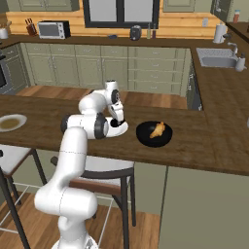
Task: Pick the chicken drumstick and avocado from their plates and place them in the bowl. Then put the bowl in the fridge.
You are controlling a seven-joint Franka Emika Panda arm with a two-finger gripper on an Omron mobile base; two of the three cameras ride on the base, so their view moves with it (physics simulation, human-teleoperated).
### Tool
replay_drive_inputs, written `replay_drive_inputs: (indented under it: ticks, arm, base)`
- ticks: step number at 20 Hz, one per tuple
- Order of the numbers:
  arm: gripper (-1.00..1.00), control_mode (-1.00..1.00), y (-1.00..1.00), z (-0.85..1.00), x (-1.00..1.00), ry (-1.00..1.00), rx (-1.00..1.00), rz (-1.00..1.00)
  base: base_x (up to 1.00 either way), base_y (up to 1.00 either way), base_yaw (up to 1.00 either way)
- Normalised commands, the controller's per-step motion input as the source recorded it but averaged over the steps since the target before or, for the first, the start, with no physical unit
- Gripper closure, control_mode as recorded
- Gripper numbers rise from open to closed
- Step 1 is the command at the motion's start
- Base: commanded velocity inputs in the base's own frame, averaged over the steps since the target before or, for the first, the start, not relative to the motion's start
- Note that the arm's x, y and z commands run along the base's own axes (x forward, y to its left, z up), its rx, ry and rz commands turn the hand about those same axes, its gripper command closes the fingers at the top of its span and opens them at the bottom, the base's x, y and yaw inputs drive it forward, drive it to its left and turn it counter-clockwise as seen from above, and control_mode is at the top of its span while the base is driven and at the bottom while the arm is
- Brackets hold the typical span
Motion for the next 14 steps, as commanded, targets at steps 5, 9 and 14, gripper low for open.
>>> replay_drive_inputs:
  ticks: [5,9,14]
  arm:
    - [-1.0,-1.0,0.0,-0.47,-0.04,0.0,0.0,0.0]
    - [-1.0,-1.0,0.0,-0.47,-0.35,0.0,0.03,0.0]
    - [1.0,-1.0,0.1,-0.57,-0.06,-0.02,0.0,0.0]
  base:
    - [0.0,0.0,0.0]
    - [0.0,0.0,0.0]
    - [0.0,0.0,0.0]
